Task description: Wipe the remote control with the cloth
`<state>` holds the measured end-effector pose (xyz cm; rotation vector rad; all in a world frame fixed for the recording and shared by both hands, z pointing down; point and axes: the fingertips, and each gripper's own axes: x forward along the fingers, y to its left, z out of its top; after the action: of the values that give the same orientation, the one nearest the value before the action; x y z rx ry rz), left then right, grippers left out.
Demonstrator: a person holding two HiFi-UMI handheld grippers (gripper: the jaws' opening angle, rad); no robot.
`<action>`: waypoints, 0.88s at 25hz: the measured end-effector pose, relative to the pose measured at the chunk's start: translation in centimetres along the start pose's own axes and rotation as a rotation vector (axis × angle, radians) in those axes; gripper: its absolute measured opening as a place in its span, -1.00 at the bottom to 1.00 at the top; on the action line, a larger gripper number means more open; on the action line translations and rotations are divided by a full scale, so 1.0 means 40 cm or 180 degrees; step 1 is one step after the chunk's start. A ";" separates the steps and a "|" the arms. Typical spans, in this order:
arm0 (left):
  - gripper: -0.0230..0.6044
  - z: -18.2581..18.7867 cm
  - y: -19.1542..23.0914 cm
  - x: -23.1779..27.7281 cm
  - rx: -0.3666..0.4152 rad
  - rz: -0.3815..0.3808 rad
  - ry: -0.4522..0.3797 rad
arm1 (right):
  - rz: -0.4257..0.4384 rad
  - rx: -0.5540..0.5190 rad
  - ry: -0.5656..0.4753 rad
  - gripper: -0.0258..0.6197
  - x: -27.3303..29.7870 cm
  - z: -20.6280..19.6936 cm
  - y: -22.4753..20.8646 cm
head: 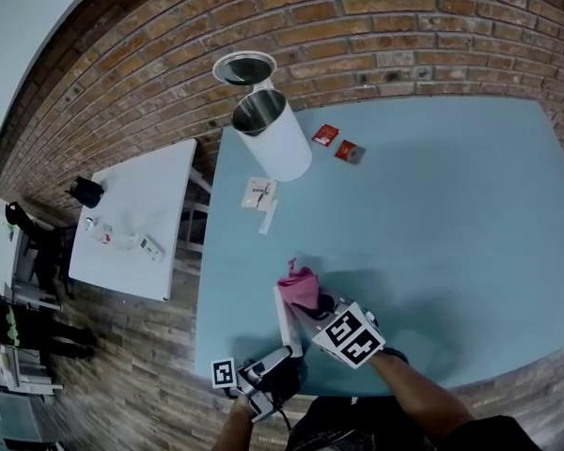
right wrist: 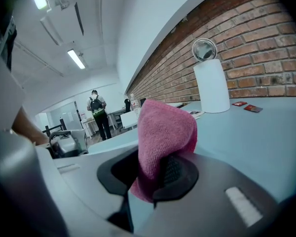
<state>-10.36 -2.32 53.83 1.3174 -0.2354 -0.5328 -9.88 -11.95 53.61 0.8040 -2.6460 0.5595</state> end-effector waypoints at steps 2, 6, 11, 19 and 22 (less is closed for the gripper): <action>-0.05 -0.002 -0.002 0.009 -0.0003 -0.0009 -0.0008 | 0.0057 -0.0014 0.0028 -0.69 -0.011 0.000 0.015; -0.05 -0.008 0.001 0.021 -0.0006 0.0000 -0.0021 | 0.0115 -0.0055 0.0053 -0.69 -0.029 -0.013 0.029; -0.05 -0.004 0.003 0.034 0.0014 -0.0009 -0.0072 | 0.0186 -0.0054 0.0029 -0.69 -0.068 -0.013 0.050; -0.05 0.009 0.007 0.061 0.0046 -0.0022 -0.0194 | 0.0223 -0.0006 -0.0053 -0.69 -0.129 -0.020 0.080; -0.05 0.013 0.006 0.072 0.0052 -0.0045 -0.0245 | 0.0245 0.0025 -0.0081 -0.69 -0.156 -0.025 0.092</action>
<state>-8.08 -4.17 53.80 1.3167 -0.2946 -0.5952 -6.90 -5.81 50.96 0.7185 -2.7094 0.5832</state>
